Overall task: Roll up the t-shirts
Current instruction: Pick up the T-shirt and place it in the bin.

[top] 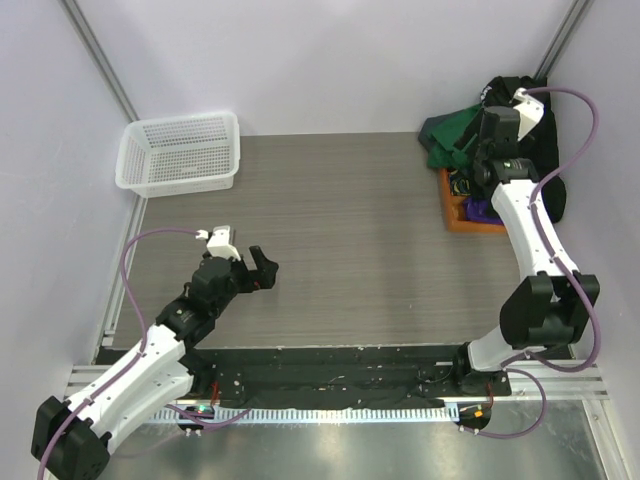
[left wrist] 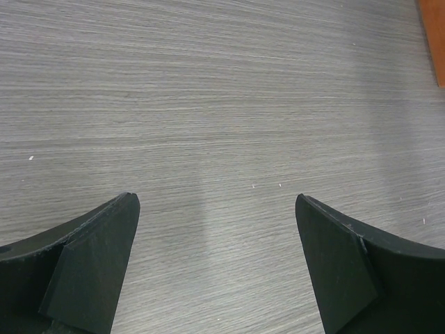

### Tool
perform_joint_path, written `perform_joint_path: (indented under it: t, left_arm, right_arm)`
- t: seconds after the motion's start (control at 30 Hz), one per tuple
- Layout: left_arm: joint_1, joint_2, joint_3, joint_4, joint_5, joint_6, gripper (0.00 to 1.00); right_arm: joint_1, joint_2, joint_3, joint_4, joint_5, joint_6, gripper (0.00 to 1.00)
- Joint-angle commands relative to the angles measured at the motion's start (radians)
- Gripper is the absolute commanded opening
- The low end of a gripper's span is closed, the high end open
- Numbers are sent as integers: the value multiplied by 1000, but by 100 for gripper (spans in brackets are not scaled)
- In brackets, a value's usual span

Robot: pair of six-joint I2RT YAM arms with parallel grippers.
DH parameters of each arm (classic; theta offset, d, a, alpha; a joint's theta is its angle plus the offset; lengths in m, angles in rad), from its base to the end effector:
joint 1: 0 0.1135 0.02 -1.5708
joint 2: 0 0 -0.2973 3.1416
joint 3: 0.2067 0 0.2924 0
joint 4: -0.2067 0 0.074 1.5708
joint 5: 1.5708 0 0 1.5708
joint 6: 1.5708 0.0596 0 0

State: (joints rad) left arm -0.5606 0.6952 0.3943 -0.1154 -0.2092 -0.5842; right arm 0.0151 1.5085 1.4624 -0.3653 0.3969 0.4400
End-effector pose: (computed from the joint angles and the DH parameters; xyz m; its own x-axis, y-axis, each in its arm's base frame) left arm 0.1792 -0.0979 0.2229 -0.4838 -0.3333 -0.8092 0.1108 0.8939 -0.4344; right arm 0.4086 -0.0169 0.4054 -0.2168 0.3896 -0.8951 0.4782 0.8417 0.2505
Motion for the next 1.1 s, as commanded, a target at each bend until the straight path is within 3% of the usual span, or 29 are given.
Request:
perform_joint_path:
  t: [0.0, 0.2, 0.33, 0.57, 0.67, 1.07]
  left_arm:
    - [4, 0, 5, 56, 13, 24, 100]
    - [4, 15, 3, 69, 28, 23, 100]
    - [4, 27, 3, 83, 31, 23, 100]
    - [4, 41, 5, 88, 34, 24, 100]
    - [4, 50, 3, 94, 33, 27, 100]
    - [4, 95, 14, 109, 51, 32, 100]
  right_arm:
    - [-3, 38, 44, -55, 83, -44, 83]
    - [-73, 93, 27, -52, 160, -61, 85]
    - [-95, 162, 59, -41, 91, -72, 84]
    - [-96, 334, 209, -29, -91, -37, 71]
    - [-90, 389, 263, -12, -147, -11, 72]
    - [-75, 637, 467, -11, -26, 40, 70]
